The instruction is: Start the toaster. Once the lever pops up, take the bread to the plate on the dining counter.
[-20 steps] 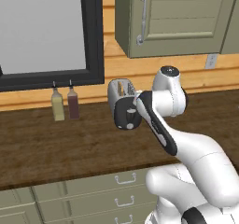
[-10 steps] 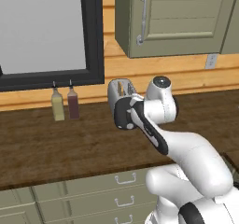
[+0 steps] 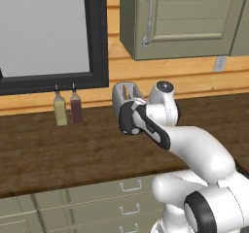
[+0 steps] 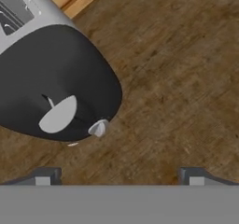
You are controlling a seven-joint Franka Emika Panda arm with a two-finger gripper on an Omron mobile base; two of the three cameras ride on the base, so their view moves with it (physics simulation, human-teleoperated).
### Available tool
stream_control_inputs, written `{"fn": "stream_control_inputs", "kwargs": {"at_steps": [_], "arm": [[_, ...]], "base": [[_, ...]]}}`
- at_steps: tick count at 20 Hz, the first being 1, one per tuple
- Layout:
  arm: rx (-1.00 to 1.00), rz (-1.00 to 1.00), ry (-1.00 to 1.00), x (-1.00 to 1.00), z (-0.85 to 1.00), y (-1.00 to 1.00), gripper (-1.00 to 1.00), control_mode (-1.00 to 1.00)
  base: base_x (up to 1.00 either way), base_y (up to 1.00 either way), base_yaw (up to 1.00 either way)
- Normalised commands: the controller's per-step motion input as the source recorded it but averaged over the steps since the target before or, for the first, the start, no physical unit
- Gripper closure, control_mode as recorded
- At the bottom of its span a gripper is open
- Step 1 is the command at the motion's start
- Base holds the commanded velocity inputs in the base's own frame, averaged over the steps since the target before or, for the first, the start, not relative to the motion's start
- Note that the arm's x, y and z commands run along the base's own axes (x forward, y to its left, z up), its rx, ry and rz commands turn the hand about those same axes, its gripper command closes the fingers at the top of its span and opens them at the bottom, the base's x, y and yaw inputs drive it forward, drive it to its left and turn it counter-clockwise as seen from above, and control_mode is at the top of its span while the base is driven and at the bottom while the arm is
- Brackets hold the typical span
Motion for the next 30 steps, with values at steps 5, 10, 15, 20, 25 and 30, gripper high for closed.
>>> {"fn": "stream_control_inputs", "kwargs": {"at_steps": [5,10,15,20,25,30], "arm": [[0.0,0.0,0.0,0.03,-0.25,0.2,-1.0,-1.0],[0.0,0.0,-0.01,0.08,-0.13,0.05,-1.0,-1.0],[0.0,0.0,0.0,0.24,-0.16,-0.03,-1.0,-1.0],[0.0,0.0,0.04,0.45,-0.3,-0.2,-1.0,-1.0],[-0.02,0.02,0.04,0.31,-0.44,-0.17,-1.0,-1.0],[-0.14,0.09,0.01,0.21,-0.48,-0.1,-1.0,-1.0]], "base": [[0.0,0.0,0.0],[0.0,0.0,0.0],[0.0,0.0,0.0],[0.0,0.0,0.0],[0.0,0.0,0.0],[0.0,0.0,0.0]]}}
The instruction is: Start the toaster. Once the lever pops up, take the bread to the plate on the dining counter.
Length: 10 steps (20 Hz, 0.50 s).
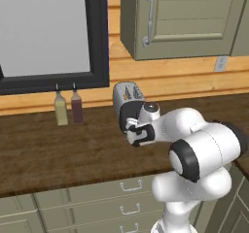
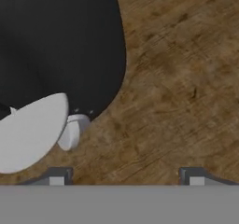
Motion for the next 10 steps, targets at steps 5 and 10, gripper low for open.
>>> {"fn": "stream_control_inputs", "kwargs": {"at_steps": [5,10], "arm": [[-0.07,0.15,-0.03,-0.25,0.0,-0.04,-1.0,-1.0],[0.04,0.28,-0.09,-0.68,0.79,-0.25,-1.0,-1.0]], "base": [[0.0,0.0,0.0],[0.0,0.0,0.0]]}}
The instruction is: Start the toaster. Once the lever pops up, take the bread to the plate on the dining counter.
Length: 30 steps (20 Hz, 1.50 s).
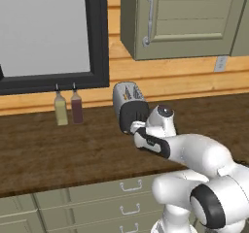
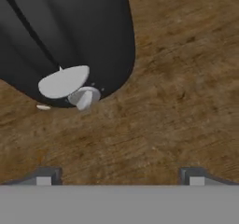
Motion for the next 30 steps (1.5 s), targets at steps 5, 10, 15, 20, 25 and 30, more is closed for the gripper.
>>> {"fn": "stream_control_inputs", "kwargs": {"at_steps": [5,10,15,20,25,30], "arm": [[0.13,0.33,-0.02,-0.57,1.0,-0.48,-1.0,-1.0],[-0.01,0.29,-0.03,-0.18,0.99,-0.59,-1.0,-1.0],[-0.04,0.16,-0.04,-0.36,0.75,-0.46,-1.0,-1.0],[0.05,0.0,-0.01,-0.27,0.23,-0.12,-1.0,-1.0],[0.04,0.0,0.0,-0.28,0.0,0.0,-1.0,-1.0],[0.0,0.0,0.0,-0.01,0.0,0.0,-1.0,-1.0]], "base": [[0.0,0.0,0.0],[0.0,0.0,0.0],[0.0,0.0,0.0],[0.0,0.0,0.0],[0.0,0.0,0.0],[0.0,0.0,0.0]]}}
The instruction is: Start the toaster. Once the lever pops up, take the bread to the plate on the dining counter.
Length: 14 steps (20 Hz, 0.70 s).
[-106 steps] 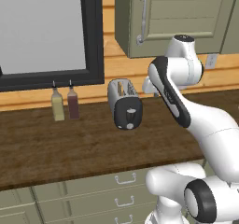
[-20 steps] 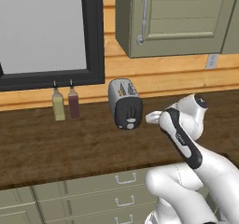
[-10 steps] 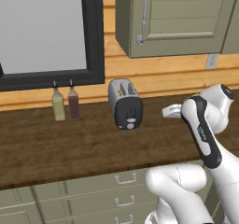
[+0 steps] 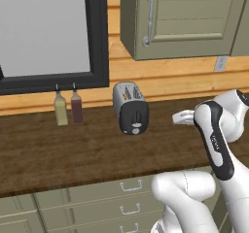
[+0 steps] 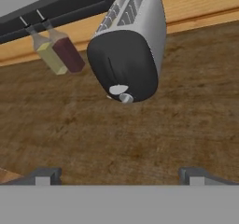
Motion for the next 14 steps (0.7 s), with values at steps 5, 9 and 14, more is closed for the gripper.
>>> {"fn": "stream_control_inputs", "kwargs": {"at_steps": [5,9,14], "arm": [[0.0,0.0,0.0,0.0,0.0,0.0,-1.0,-1.0],[0.0,0.0,0.0,0.0,0.0,0.0,-1.0,-1.0],[0.0,0.0,0.0,0.0,0.0,0.0,-1.0,-1.0]], "base": [[0.0,0.0,0.0],[0.0,0.0,0.0],[0.0,0.0,0.0]]}}
